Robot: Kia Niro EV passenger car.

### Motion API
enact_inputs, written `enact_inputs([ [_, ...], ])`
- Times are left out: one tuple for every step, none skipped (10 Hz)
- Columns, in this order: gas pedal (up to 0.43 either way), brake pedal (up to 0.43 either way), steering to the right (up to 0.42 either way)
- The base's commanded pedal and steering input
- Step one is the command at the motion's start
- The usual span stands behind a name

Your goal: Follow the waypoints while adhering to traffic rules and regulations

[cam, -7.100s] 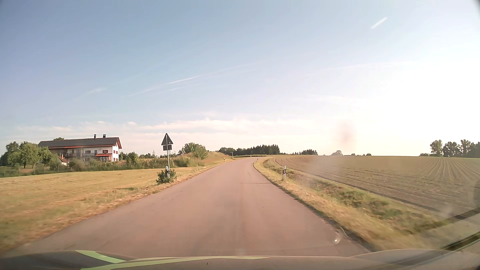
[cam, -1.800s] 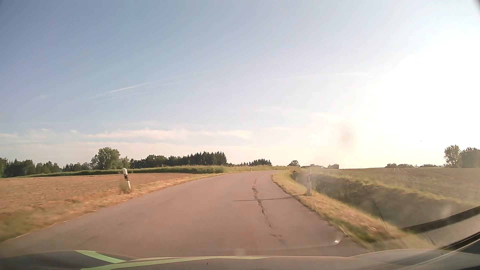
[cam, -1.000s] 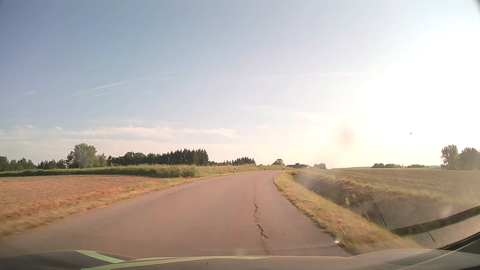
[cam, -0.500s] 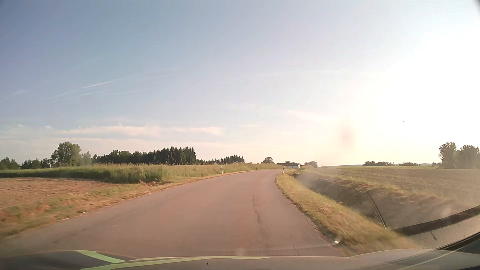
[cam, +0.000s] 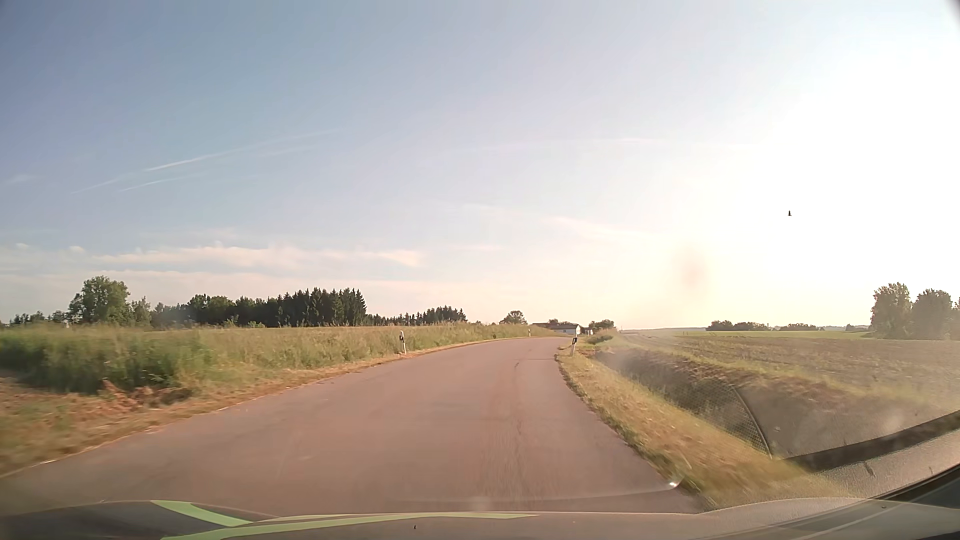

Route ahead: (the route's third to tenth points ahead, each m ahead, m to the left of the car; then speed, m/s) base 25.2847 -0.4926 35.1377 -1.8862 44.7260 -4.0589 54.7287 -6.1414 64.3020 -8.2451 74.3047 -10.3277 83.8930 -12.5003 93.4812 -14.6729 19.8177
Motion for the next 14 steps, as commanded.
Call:
enact_inputs([
  [0.157, 0.000, 0.020],
  [0.157, 0.000, 0.020],
  [0.157, 0.000, 0.021],
  [0.157, 0.000, 0.021],
  [0.157, 0.000, 0.024],
  [0.157, 0.000, 0.027],
  [0.157, 0.000, 0.028],
  [0.157, 0.000, 0.028],
  [0.157, 0.000, 0.028],
  [0.157, 0.000, 0.028],
  [0.157, 0.000, 0.027],
  [0.157, 0.000, 0.026],
  [0.157, 0.000, 0.026],
  [0.157, 0.000, 0.025],
])
